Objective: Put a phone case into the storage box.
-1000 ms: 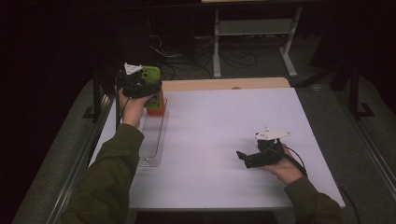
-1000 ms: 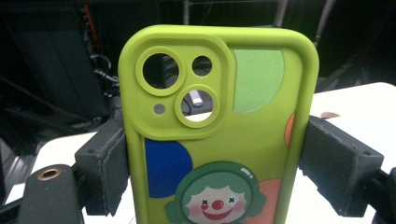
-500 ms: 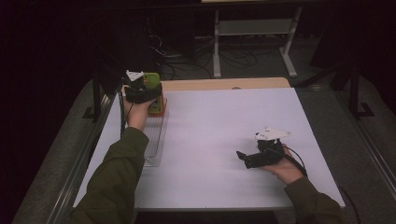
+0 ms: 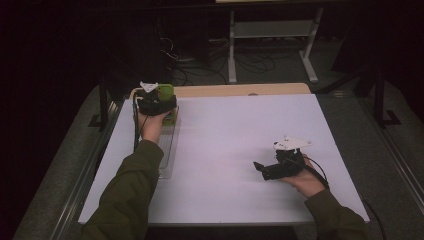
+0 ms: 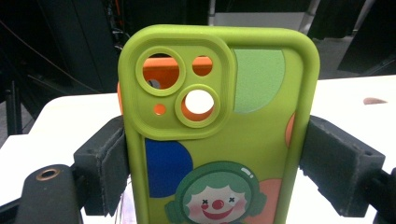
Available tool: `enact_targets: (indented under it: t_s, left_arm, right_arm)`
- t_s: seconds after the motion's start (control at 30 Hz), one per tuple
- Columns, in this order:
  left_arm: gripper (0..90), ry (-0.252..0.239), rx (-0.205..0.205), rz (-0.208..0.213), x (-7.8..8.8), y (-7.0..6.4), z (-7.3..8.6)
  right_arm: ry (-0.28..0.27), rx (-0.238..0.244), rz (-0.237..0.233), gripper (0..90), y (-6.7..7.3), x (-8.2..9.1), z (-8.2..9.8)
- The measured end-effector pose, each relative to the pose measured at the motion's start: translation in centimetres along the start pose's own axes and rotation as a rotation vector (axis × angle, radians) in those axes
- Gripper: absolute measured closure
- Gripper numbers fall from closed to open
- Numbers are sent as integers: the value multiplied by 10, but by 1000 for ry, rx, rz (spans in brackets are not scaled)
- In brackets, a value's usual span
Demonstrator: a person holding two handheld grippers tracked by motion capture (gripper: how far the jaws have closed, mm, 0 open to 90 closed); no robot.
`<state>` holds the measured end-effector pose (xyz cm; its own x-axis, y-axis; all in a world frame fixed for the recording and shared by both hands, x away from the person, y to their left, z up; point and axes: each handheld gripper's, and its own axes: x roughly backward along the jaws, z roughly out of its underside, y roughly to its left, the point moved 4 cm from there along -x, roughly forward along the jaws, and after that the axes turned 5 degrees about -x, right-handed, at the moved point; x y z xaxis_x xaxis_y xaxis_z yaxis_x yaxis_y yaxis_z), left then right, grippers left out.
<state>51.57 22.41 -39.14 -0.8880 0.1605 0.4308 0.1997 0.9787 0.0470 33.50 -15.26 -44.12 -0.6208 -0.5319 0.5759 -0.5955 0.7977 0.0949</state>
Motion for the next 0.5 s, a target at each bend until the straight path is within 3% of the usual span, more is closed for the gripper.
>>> enact_targets:
  t_s: [0.5]
  left_arm:
    - [149,29,3,-11,-6,3,10]
  right_arm:
    - [4,3,0,0,0,0,0]
